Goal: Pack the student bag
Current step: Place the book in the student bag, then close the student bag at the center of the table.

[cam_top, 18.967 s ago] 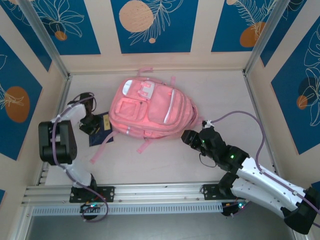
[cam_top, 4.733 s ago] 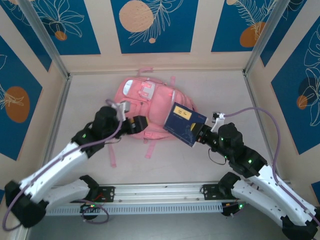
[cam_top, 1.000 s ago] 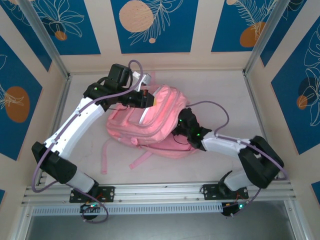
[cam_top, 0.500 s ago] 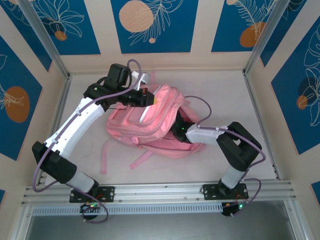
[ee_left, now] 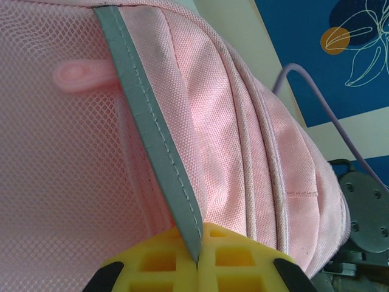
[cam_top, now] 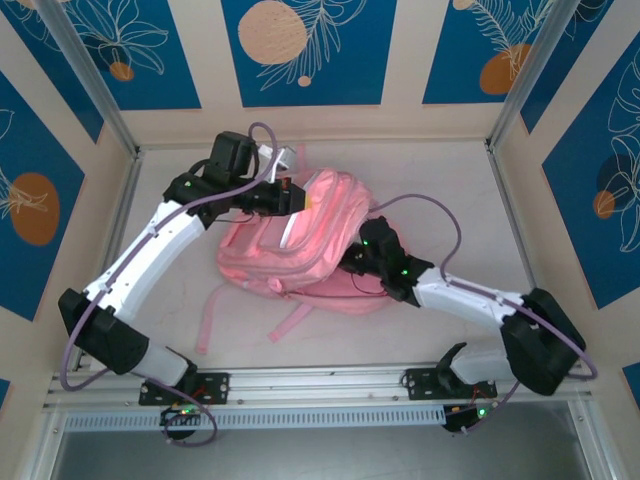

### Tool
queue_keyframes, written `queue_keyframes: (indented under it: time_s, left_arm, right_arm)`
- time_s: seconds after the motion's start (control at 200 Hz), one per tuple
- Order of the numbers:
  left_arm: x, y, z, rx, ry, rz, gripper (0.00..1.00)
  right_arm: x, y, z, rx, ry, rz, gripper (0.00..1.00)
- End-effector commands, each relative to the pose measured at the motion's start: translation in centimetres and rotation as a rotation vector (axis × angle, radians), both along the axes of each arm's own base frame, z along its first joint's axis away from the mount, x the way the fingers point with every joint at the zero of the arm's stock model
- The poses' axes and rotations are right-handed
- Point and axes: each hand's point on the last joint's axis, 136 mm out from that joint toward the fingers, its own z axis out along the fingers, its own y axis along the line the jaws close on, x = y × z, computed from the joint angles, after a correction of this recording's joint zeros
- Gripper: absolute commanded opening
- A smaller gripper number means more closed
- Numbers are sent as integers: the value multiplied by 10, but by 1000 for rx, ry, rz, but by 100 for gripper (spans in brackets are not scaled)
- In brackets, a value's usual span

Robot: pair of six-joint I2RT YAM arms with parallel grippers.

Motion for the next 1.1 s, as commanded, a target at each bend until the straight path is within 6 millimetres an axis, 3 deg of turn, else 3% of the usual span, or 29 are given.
queue_keyframes:
  time_s: [0.0, 0.335, 0.45, 0.565, 0.68, 0.8, 0.92, 1.095]
  left_arm:
    - [-4, 6, 48, -119, -129, -5, 0]
    - [-3, 12, 41, -122, -108, 29, 0]
    - [-4, 12, 37, -122, -96, 31, 0]
    - [-4, 15, 27, -105, -83, 45, 0]
    - [-4, 16, 20, -98, -70, 54, 0]
    - [-4, 15, 12, -105, -49, 56, 0]
    - [-2, 9, -7, -110, 3, 62, 0]
    - [-6, -18, -47, -78, 83, 23, 0]
  right_arm:
    - [-4, -26, -4, -39, -30, -40, 78]
    - [-26, -87, 8, -11, -101, -147, 60]
    - [-31, -92, 23, 6, -129, -133, 53]
    - [-40, -90, 49, 37, -183, -82, 47]
    - [-53, -93, 76, 31, -221, -50, 47]
    - [-64, -104, 86, 2, -221, -56, 48]
    - [-69, -114, 77, -44, -187, -81, 48]
    - [-68, -157, 29, -224, -23, -263, 48]
